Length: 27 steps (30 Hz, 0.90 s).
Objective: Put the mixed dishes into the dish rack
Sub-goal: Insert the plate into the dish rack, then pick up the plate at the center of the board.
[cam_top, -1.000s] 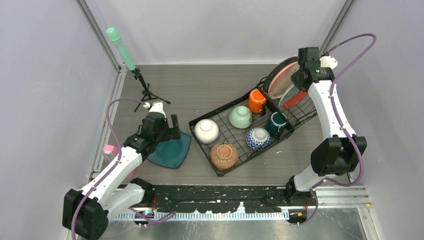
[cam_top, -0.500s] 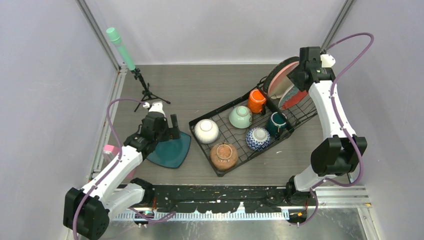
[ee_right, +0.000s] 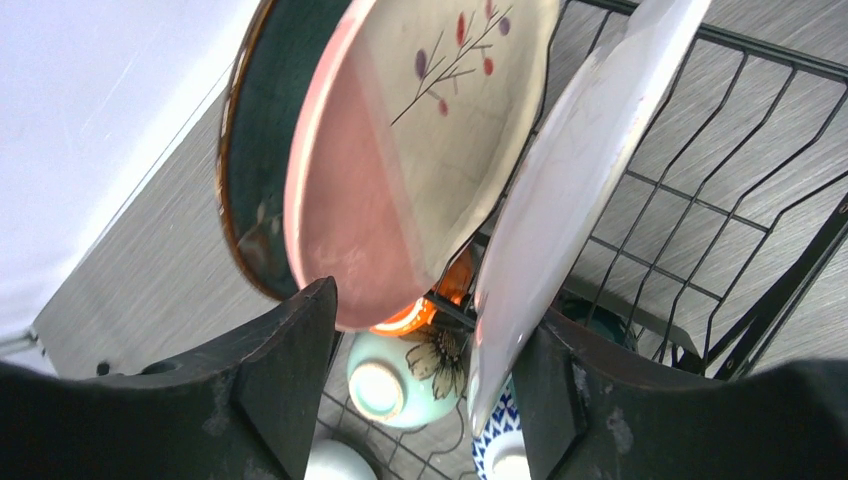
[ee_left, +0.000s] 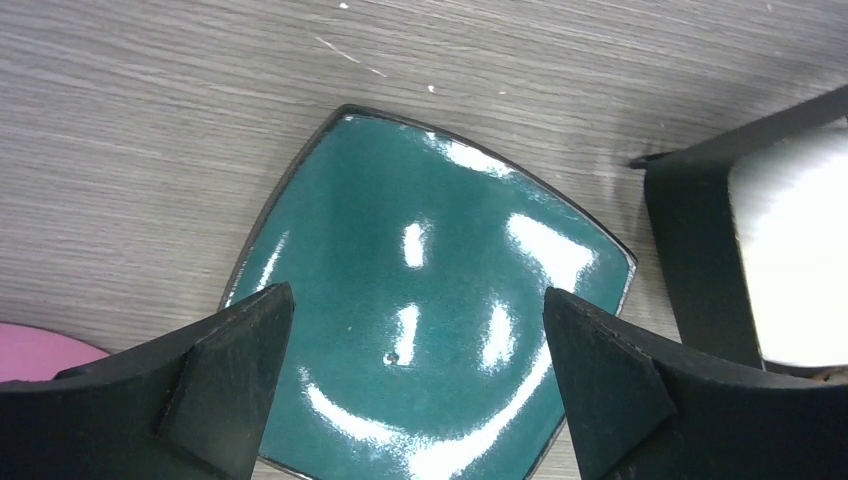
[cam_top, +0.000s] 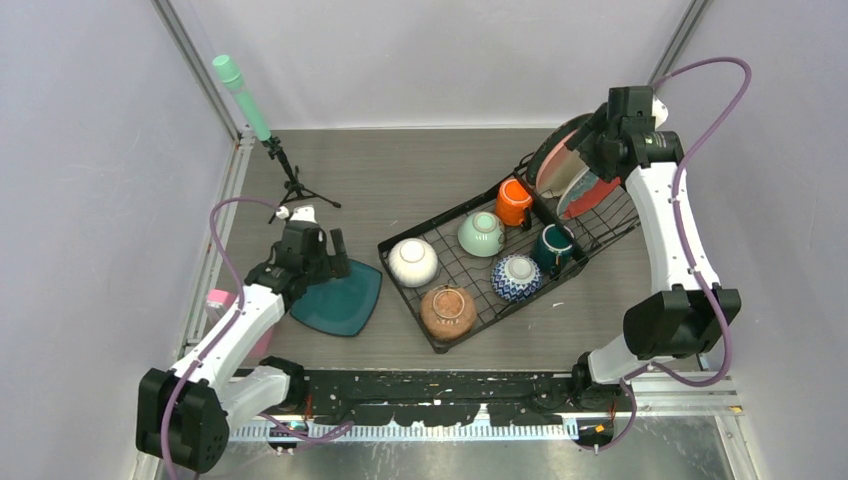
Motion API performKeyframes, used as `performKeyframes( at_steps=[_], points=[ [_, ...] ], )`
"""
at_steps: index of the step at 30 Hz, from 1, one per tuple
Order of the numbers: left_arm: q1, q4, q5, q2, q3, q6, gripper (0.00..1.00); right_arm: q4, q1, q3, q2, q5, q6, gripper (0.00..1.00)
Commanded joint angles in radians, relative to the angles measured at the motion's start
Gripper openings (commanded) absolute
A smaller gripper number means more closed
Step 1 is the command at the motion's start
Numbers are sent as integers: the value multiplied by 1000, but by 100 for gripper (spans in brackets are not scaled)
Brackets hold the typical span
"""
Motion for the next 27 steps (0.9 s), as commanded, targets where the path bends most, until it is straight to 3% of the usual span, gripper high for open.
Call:
performKeyframes(
  at_steps=[1, 7, 13, 15, 21, 23, 27],
  points=[
    [63, -22, 40, 15, 45, 2, 98, 66, 14, 53, -125, -174, -54, 68],
    [163, -13, 87, 57, 42, -23, 98, 103, 82, -53, -227, -357, -63, 68],
    [264, 23, 153, 88, 15, -47, 98, 119, 338, -159, -318, -308, -105, 67],
    [291, 40, 182, 102, 6, -49, 98, 75, 390, -164, -328, -206, -130, 67],
    [321, 29, 198, 106, 4, -40, 98, 36, 396, -166, -344, -82, -200, 68],
    [322, 26, 160, 101, 0, -41, 98, 28, 396, -136, -328, -121, -208, 68],
    [330, 42, 150, 111, -9, -50, 98, 76, 407, -160, -300, -343, -144, 68]
  ],
)
